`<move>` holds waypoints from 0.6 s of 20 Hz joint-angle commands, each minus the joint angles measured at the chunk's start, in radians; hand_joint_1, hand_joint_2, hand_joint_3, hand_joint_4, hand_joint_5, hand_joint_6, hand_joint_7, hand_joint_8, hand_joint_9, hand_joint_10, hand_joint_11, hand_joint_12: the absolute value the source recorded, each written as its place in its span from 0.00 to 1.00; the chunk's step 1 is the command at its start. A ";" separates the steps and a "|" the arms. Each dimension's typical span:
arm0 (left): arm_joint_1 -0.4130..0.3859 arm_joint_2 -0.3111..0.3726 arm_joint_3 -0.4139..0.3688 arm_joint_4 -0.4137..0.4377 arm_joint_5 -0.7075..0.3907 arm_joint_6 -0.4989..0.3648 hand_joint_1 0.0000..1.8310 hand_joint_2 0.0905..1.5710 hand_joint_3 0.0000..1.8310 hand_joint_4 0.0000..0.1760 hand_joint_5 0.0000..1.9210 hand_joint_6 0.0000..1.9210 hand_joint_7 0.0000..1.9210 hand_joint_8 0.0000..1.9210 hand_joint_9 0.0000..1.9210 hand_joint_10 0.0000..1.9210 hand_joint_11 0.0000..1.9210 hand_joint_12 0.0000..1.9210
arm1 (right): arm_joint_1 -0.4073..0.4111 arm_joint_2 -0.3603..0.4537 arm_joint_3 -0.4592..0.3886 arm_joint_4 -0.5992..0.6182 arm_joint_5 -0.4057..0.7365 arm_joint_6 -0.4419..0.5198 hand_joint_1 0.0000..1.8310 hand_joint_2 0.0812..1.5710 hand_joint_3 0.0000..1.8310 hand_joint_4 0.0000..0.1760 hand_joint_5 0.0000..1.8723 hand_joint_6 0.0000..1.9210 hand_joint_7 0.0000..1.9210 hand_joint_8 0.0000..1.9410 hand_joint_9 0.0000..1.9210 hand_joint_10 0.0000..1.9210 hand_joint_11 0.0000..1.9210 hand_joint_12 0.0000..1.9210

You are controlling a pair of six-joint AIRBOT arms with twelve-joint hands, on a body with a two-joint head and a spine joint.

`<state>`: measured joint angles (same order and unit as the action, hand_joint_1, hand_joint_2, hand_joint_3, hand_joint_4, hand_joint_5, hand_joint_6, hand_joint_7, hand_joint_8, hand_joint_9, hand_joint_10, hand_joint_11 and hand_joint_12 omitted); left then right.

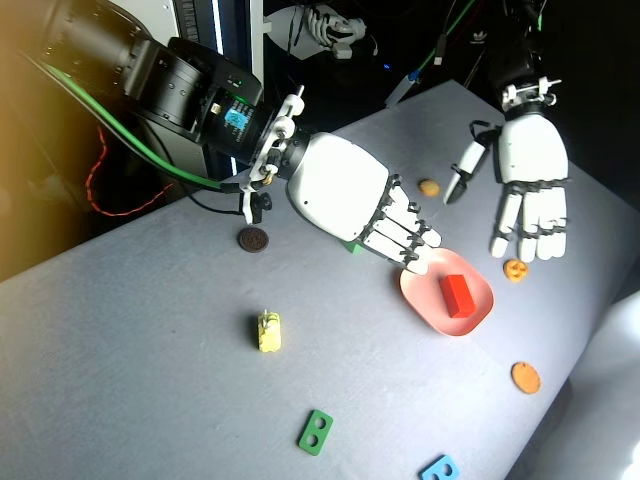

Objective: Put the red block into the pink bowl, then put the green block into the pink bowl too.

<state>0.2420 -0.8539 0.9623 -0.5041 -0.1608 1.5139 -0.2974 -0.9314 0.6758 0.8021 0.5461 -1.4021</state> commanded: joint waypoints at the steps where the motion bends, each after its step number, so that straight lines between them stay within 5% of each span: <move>1: -0.001 0.036 -0.013 0.019 -0.075 -0.001 0.39 0.59 0.00 0.14 0.30 0.02 0.08 0.01 0.00 0.00 0.00 0.00 | 0.014 0.000 0.002 -0.028 0.120 -0.006 0.57 0.49 0.00 0.58 0.40 0.01 0.06 0.01 0.00 0.00 0.00 0.00; 2: 0.004 0.058 -0.030 0.062 -0.075 -0.036 0.39 0.59 0.00 0.17 0.32 0.01 0.08 0.00 0.00 0.00 0.00 0.00 | 0.014 -0.010 0.006 -0.028 0.132 -0.009 0.57 0.50 0.00 0.59 0.40 0.01 0.06 0.00 0.00 0.00 0.00 0.00; 3: 0.007 0.073 -0.042 0.130 -0.075 -0.096 0.40 0.59 0.00 0.03 0.30 0.00 0.09 0.00 0.00 0.00 0.00 0.00 | 0.014 -0.017 0.009 -0.026 0.137 -0.011 0.56 0.51 0.00 0.59 0.42 0.01 0.08 0.00 0.00 0.00 0.00 0.00; 5: 0.018 0.100 -0.068 0.234 -0.075 -0.192 0.33 0.61 0.01 0.23 0.29 0.01 0.06 0.00 0.00 0.00 0.00 0.00 | 0.012 -0.031 0.018 -0.022 0.162 -0.034 0.53 0.50 0.00 0.67 0.42 0.01 0.07 0.00 0.00 0.00 0.00 0.00; 8: 0.024 0.153 -0.121 0.259 -0.075 -0.196 0.34 0.61 0.00 0.63 0.40 0.01 0.12 0.00 0.00 0.00 0.00 0.00 | 0.006 -0.053 0.037 0.004 0.169 -0.044 0.50 0.50 0.00 0.82 0.42 0.00 0.04 0.00 0.00 0.00 0.00 0.00; 10: 0.021 0.183 -0.151 0.318 -0.076 -0.233 0.29 0.63 0.01 0.75 0.37 0.00 0.14 0.01 0.00 0.00 0.00 0.00 | -0.005 -0.065 0.043 0.004 0.178 -0.050 0.51 0.49 0.00 0.73 0.44 0.01 0.06 0.01 0.00 0.00 0.00 0.00; 12: 0.022 0.208 -0.170 0.532 -0.080 -0.458 0.19 0.65 0.01 0.84 0.31 0.00 0.14 0.00 0.00 0.00 0.00 0.00 | -0.016 -0.085 0.056 0.004 0.183 -0.056 0.49 0.50 0.00 0.82 0.44 0.01 0.06 0.01 0.00 0.00 0.00 0.00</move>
<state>0.2722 -0.6529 0.7918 0.0555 -0.1471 1.0275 -0.3210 -1.0283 0.7361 0.8524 0.6498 -1.4635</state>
